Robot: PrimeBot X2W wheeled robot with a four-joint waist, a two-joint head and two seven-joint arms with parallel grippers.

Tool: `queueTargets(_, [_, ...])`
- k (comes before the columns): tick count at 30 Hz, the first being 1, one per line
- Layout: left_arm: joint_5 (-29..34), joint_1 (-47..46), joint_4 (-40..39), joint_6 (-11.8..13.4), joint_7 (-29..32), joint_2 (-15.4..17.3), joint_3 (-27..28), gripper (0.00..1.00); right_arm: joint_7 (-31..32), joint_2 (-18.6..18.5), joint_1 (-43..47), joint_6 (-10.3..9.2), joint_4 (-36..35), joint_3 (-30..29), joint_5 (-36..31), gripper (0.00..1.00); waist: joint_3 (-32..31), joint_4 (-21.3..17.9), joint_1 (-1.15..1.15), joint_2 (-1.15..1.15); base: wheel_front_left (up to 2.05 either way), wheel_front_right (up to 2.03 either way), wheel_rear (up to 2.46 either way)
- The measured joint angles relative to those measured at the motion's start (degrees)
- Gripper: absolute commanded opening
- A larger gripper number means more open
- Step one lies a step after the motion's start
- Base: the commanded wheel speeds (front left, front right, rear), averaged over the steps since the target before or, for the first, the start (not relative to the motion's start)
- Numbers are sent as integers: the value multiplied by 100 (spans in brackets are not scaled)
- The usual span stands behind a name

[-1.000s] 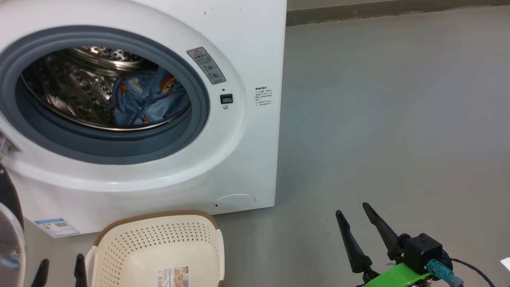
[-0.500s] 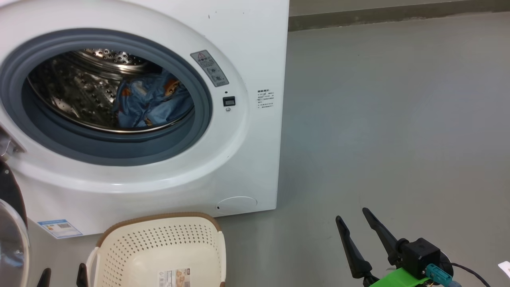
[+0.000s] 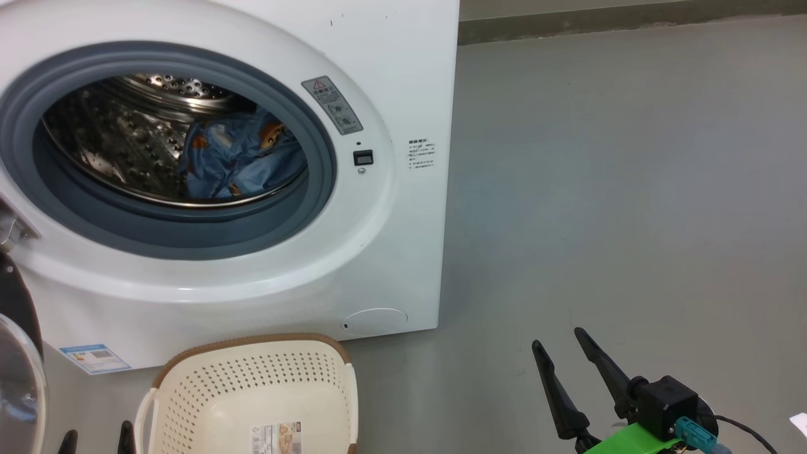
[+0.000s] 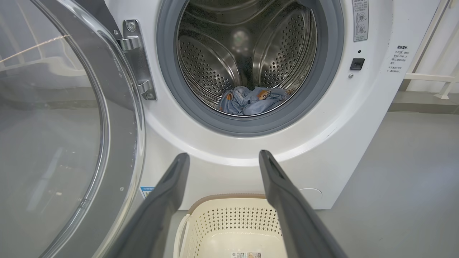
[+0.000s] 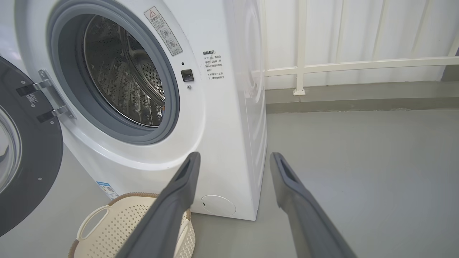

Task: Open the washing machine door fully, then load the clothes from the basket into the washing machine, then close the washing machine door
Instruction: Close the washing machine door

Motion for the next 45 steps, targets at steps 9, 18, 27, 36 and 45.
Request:
queueTargets(9, [-14, -34, 40, 0, 0, 7, -24, 100, 0, 0, 0, 0, -2, -14, 0, 100, 15, 8, 0, 0, 0, 0, 0])
queueTargets(18, [-47, -111, 105, 0, 1, 11, -23, 100, 1, 0, -1, 0, -4, -27, 0, 100, 36, -7, 0, 0, -17, 17, 0])
queueTargets(27, [-46, -130, 116, 0, 1, 10, -1, 100, 0, 0, -3, 0, -15, -46, 1, 100, 72, -30, 0, 0, -126, 126, 0])
queueTargets(36, [-47, -236, 109, 0, 0, 7, 26, 100, 0, 1, -3, 0, -20, -111, 0, 100, 82, -4, 0, 0, -192, 192, 0])
queueTargets(45, [-45, -237, 78, 0, 0, -1, 44, 100, 0, 2, -3, 0, -63, -157, -1, 100, 129, -5, 0, 0, -84, 84, 0])
